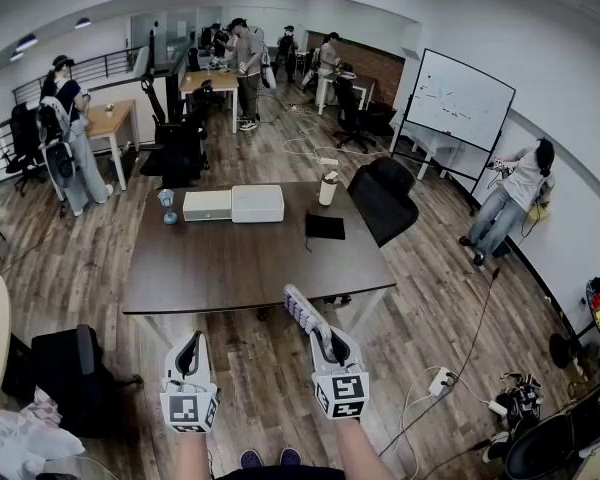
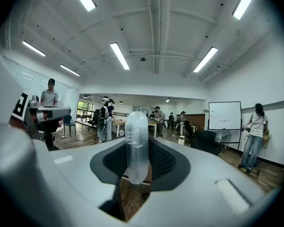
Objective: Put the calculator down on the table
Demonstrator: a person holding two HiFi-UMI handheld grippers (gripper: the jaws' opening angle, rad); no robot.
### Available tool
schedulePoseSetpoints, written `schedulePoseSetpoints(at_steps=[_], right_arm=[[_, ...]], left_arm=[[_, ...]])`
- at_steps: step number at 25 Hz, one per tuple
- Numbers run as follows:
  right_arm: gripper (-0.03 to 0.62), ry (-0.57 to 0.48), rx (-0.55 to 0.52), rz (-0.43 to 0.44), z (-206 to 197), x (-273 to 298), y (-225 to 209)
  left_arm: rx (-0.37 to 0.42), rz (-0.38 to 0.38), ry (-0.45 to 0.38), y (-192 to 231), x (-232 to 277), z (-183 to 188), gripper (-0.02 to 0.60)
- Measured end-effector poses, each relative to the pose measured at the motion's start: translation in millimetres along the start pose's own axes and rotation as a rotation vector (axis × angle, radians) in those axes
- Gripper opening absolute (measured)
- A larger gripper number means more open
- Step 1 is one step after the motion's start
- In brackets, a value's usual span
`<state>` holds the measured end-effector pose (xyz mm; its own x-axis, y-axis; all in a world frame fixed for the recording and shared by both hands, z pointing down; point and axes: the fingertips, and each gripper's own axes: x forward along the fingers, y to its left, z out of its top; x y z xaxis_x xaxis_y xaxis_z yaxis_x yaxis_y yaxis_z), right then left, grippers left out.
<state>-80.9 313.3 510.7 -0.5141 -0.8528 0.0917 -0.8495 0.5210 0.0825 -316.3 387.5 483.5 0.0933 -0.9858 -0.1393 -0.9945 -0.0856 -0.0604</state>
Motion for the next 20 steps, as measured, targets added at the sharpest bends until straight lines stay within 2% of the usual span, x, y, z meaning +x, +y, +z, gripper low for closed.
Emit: schedulePoseSetpoints(at_steps=[5, 20], right_arm=[[0.115, -0.014, 0.031, -0.026, 2.2, 1.9, -3.3], [0.115, -0.004, -0.021, -0.03, 1.4, 8.5, -6.7]], left_arm=[[-0.014, -0.003, 0.008, 5.1, 2.7, -4.8, -0.003], [-0.027, -0.046, -0.003, -0.1, 24.2, -10.8, -0.003]])
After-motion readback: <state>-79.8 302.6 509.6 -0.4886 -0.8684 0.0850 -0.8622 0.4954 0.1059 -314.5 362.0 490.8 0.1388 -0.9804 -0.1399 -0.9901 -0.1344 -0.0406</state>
